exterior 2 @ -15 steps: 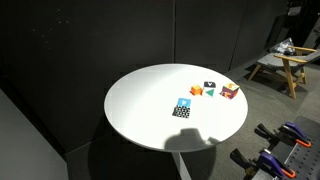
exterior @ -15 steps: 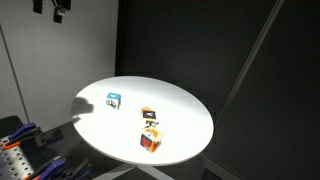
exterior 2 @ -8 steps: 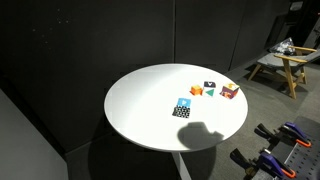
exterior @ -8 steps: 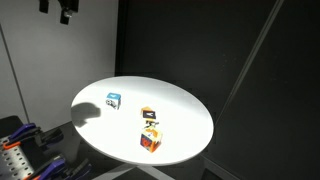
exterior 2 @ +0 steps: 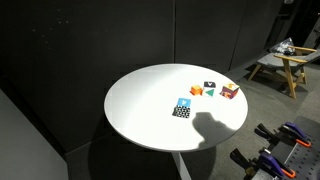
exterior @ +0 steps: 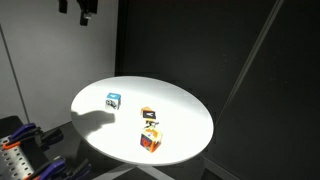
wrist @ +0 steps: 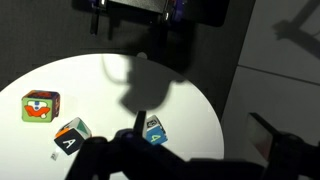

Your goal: Move the soft orange block to the left

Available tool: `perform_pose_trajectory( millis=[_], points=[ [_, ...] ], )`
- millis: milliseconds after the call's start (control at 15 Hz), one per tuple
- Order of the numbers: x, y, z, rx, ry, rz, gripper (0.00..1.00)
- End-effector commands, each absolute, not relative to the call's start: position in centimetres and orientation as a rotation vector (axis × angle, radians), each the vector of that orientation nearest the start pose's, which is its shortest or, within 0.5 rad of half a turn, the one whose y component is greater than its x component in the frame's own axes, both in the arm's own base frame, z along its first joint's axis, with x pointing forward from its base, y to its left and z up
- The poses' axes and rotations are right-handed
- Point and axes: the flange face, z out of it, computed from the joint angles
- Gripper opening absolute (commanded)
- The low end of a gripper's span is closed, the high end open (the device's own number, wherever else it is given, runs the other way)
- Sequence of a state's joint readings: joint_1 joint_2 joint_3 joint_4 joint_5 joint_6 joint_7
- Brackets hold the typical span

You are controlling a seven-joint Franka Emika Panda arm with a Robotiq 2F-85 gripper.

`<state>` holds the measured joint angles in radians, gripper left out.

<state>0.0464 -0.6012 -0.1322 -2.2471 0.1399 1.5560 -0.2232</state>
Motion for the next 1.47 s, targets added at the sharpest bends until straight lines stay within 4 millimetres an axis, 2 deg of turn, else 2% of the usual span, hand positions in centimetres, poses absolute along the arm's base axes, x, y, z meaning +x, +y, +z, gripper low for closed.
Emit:
perform_pose_trajectory(
  millis=[0, 333, 600, 1400],
  points=[
    [38.0, -5.2, 58.6, -2.898, -0.202, -0.009, 1.00],
    [40.8, -8.4, 57.3, -2.928, -0.127, -0.092, 1.00],
    [42.8, -10.5, 55.4, -2.949, -0.080, -0.108, 1.00],
    [47.3, -16.3, 47.2, -3.037, 0.013, -0.066, 1.00]
  ],
)
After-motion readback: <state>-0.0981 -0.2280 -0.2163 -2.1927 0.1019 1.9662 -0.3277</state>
